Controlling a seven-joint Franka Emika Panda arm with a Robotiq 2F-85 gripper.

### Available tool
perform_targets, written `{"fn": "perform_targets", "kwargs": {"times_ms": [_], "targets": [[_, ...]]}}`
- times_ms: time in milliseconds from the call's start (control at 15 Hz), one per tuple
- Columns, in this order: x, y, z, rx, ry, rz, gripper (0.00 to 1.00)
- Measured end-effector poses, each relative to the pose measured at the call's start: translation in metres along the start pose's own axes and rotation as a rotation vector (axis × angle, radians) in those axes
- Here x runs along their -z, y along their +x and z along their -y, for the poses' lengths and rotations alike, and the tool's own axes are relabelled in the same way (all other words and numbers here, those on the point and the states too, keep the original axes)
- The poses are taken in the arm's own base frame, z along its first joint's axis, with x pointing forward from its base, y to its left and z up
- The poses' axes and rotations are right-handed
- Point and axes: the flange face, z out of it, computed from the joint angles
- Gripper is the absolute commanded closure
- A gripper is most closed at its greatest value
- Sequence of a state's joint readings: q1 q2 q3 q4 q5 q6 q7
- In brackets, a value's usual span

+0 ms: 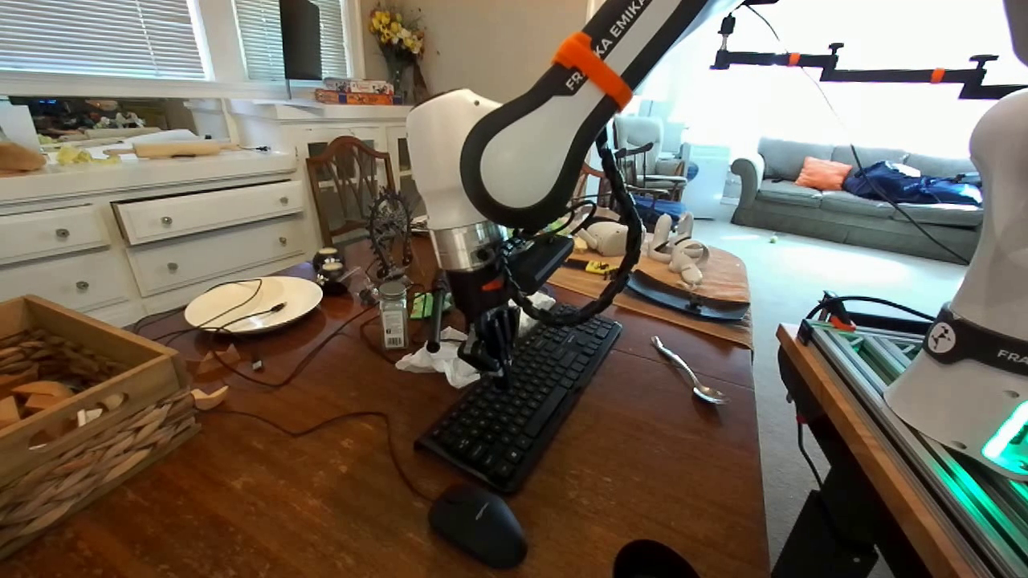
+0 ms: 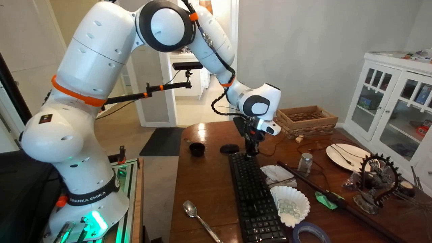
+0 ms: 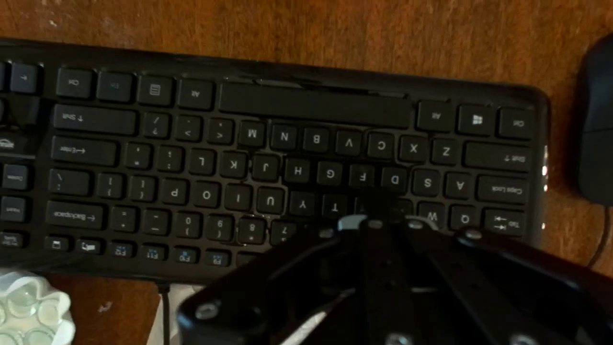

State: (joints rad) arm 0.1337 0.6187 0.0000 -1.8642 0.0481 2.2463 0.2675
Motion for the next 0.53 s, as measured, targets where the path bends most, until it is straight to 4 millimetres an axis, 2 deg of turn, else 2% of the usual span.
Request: {"fn": "perform_targets", "kwargs": {"times_ms": [533], "targets": [[-0.009,0.000,-0.030,-0.067,-0.011,0.020,1.00]]}}
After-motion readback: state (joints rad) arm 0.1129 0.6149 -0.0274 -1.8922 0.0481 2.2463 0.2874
